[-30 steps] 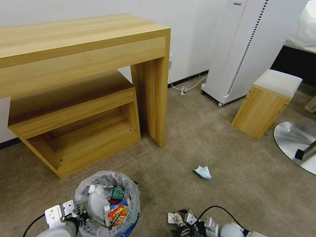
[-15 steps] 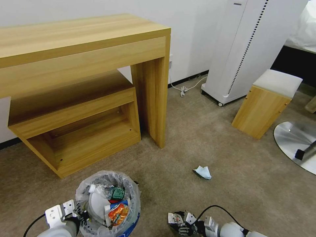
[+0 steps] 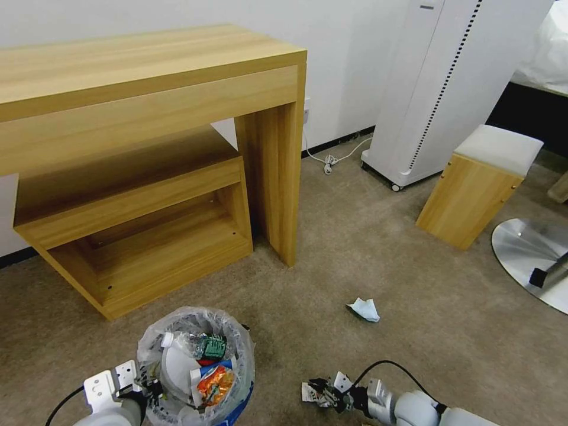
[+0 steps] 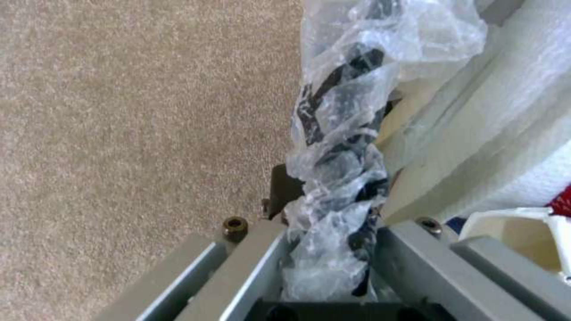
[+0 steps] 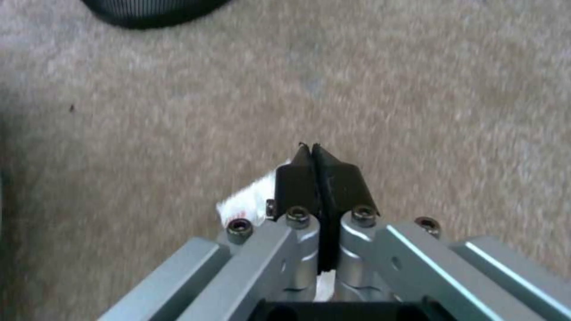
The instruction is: Pick up the trash bin and place the garbage on the floor into it.
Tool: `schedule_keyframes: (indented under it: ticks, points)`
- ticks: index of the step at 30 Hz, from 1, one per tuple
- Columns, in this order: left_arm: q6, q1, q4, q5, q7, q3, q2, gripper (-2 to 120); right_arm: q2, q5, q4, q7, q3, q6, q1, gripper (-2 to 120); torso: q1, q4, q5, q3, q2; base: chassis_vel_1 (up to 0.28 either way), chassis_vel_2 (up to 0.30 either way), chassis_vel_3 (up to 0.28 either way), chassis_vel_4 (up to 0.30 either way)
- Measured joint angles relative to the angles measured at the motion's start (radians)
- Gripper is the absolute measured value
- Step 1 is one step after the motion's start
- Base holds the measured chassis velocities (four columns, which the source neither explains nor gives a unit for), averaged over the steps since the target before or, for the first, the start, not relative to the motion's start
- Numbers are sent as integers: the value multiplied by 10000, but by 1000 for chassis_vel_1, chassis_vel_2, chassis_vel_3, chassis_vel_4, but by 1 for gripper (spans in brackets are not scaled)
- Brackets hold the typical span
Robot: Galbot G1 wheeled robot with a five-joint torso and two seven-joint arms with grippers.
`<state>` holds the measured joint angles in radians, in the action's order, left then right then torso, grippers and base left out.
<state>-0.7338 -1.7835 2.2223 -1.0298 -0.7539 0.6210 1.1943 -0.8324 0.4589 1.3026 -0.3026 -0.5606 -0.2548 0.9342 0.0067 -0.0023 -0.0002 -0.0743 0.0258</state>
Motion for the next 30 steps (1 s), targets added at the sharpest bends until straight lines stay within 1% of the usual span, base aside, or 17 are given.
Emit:
schedule_keyframes:
  ticks: [10, 14, 15, 16, 17, 19, 20, 21, 22, 23, 24, 26, 27, 28, 29, 30]
  points:
    - [-3, -33, 41, 60, 15, -26, 61, 0, -22, 79, 59, 40, -16, 0, -60, 0, 0, 0, 0, 0, 0, 0, 0, 0, 0]
    - [-3, -14, 36, 101, 17, -82, 86, 0, -3, 23, 54, 255, -15, -54, 19, 2, 0, 2, 5, 0, 0, 0, 0, 0, 0]
    - [-3, -3, 32, 104, 17, -91, 88, 0, 2, -20, 44, 329, -14, -55, 59, 4, 0, 1, 5, 0, 0, 0, 0, 0, 0]
    - [-3, -1, 26, 105, 18, -93, 88, 0, 9, -80, 10, 369, -12, -53, 107, 11, 0, 1, 5, 0, 0, 0, 0, 0, 0]
    - [-3, -1, 26, 105, 18, -93, 88, 0, 9, -80, 10, 369, -12, -53, 107, 11, 0, 1, 5, 0, 0, 0, 0, 0, 0]
    - [-3, -1, 13, 106, 23, -93, 67, 0, 27, -83, -29, 378, -28, -44, 149, 18, 0, 1, 6, 0, 1, 0, 0, 0, 0]
    - [-4, -1, 7, 101, 32, -85, 26, 0, 36, -60, -39, 397, -52, -9, 186, 25, 0, 1, 5, 0, 1, 0, 0, 0, 0]
    - [-4, -1, 7, 101, 32, -85, 26, 0, 36, -60, -39, 397, -52, -9, 186, 25, 0, 1, 5, 0, 1, 0, 0, 0, 0]
    - [-6, -3, 4, 87, 37, -73, 6, 0, 37, -59, -44, 411, -54, 17, 198, 28, 0, 0, 5, 0, 0, 0, 0, 0, 0]
    - [-11, -8, -2, 45, 48, -32, -37, 0, 32, 8, -71, 417, -55, 90, 220, 36, 0, -1, 1, 0, 1, 0, 0, 0, 0]
    - [-11, -8, -2, 45, 48, -32, -37, 0, 32, 8, -71, 417, -55, 90, 220, 36, 0, -1, 1, 0, 1, 0, 0, 0, 0]
    - [-14, -29, -8, 38, 58, -20, -54, 0, 21, 87, -84, 488, -73, 183, 245, 44, -1, -1, 0, 0, 1, 0, 0, 0, 0]
    - [-14, -33, -8, 39, 58, -20, -56, 0, 21, 94, -87, 496, -76, 199, 251, 46, 0, -1, 1, 1, 1, 0, 0, 0, 0]
    - [-14, -38, -12, 39, 58, -19, -48, 0, 20, 116, -100, 516, -84, 210, 276, 54, 0, -1, 1, 1, 1, 0, 0, 0, 0]
    - [-14, -38, -12, 39, 58, -19, -48, 0, 20, 116, -100, 516, -84, 210, 276, 54, 0, -1, 1, 1, 1, 0, 0, 0, 0]
    - [-14, -40, -23, 41, 59, -19, -40, 0, 22, 124, -99, 518, -79, 221, 313, 60, 0, 0, 1, 1, 2, 0, 0, 0, 0]
